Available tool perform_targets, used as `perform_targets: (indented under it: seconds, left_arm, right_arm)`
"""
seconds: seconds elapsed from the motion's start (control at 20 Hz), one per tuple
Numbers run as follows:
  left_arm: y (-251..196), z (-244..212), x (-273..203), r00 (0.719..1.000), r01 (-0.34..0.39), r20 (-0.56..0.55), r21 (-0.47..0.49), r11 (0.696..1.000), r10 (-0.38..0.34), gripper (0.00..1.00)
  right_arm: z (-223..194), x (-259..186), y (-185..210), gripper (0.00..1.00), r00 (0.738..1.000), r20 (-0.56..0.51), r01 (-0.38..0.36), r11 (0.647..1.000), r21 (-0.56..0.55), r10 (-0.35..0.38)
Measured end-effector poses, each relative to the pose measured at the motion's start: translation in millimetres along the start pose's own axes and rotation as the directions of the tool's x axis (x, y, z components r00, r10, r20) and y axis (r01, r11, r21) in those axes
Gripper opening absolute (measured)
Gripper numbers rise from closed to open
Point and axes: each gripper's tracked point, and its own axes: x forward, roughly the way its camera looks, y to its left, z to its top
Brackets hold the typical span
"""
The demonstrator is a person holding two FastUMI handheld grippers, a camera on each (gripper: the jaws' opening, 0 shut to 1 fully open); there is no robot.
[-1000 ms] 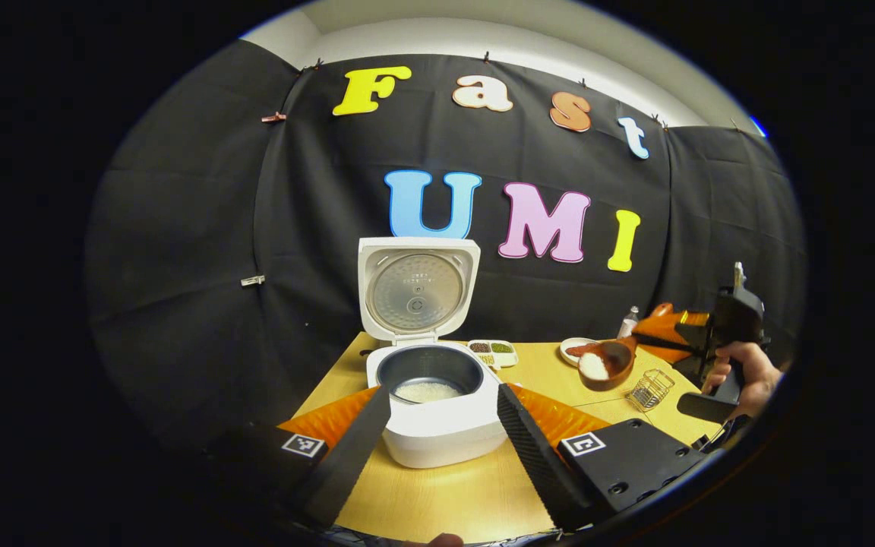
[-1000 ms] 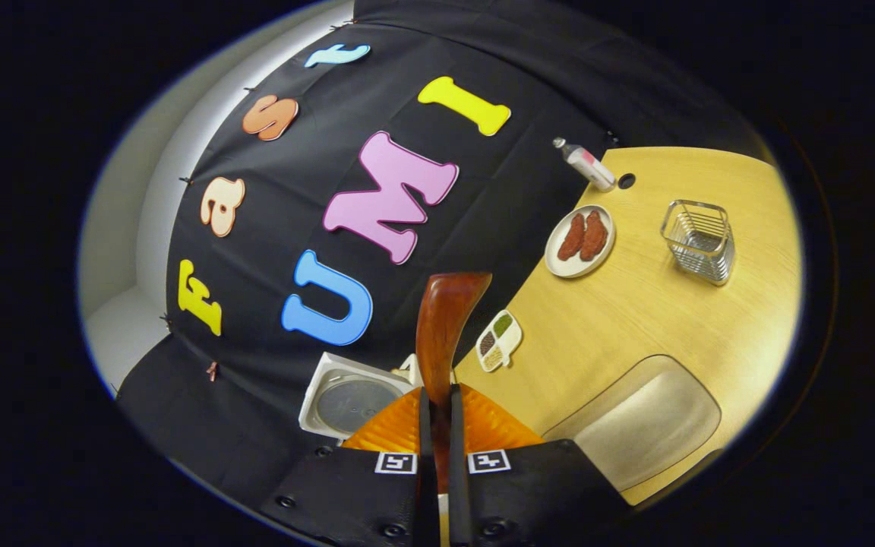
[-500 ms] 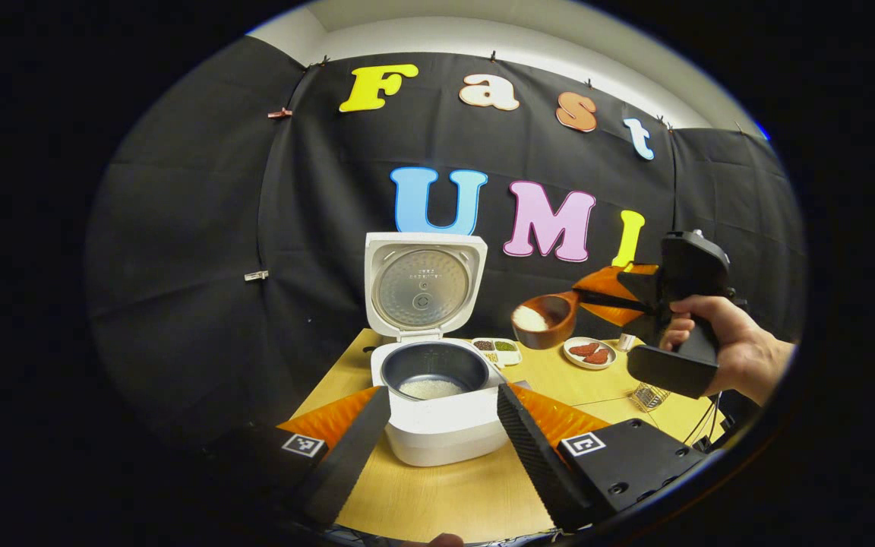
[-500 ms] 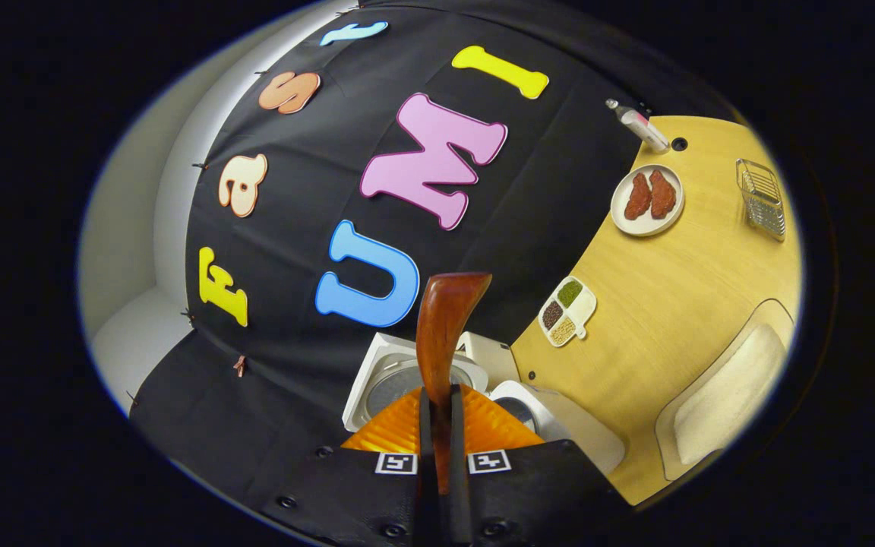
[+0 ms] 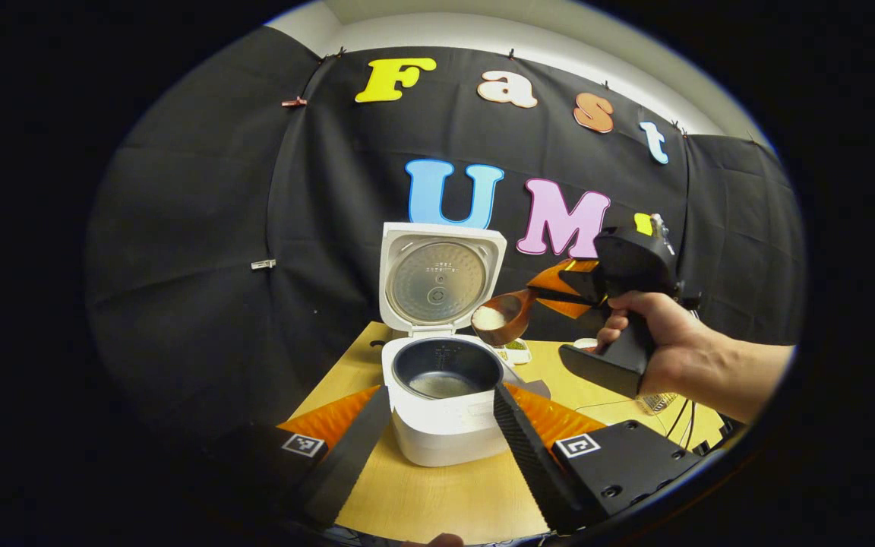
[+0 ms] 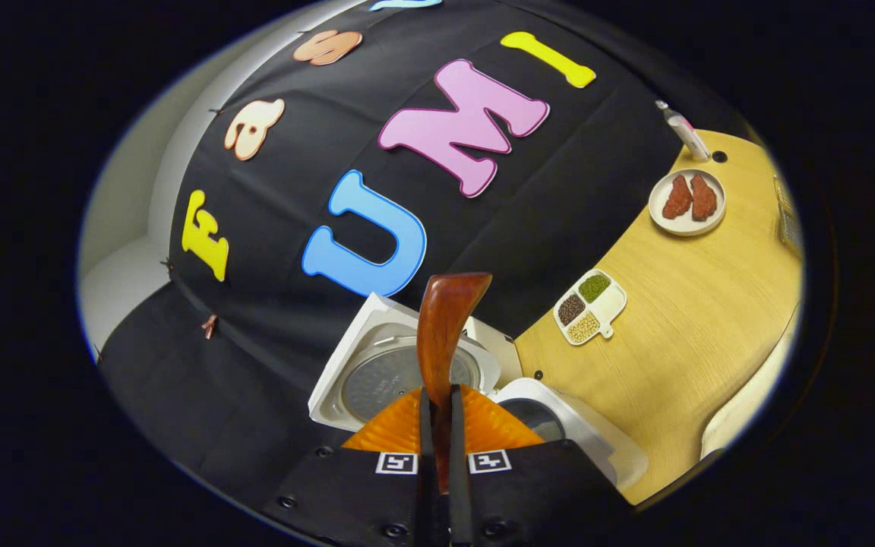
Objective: Close the left gripper, press the button to open the rice cooker; take a wooden spoon from the chopstick holder with the right hand, scoop a spoonful of rice and pour it into the rice cooker, then put the wooden spoon back into the chopstick holder.
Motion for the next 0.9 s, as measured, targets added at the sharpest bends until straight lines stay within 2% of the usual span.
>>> perform_targets:
  seconds: [0.2, 0.6, 0.9]
  left_arm:
    - [7.4, 0.3, 2.6, 1.0, -0.003, 0.004, -0.005, 1.0, 0.003, 0.95]
    - [14.6, -1.8, 6.2, 1.0, 0.001, -0.007, -0.048, 0.999, -0.001, 0.95]
    - [11.5, 0.3, 10.7, 1.0, 0.015, -0.012, -0.051, 0.999, -0.015, 0.95]
  right_arm:
    - [-11.8, 20.1, 0.5, 0.1, 0.999, 0.009, 0.032, 0.985, -0.167, -0.031]
    - [-29.6, 46.0, -10.5, 0.1, 0.996, -0.005, 0.078, 0.94, -0.331, -0.084]
    - [-37.1, 51.5, -11.7, 0.1, 0.996, -0.004, 0.075, 0.848, -0.525, -0.091]
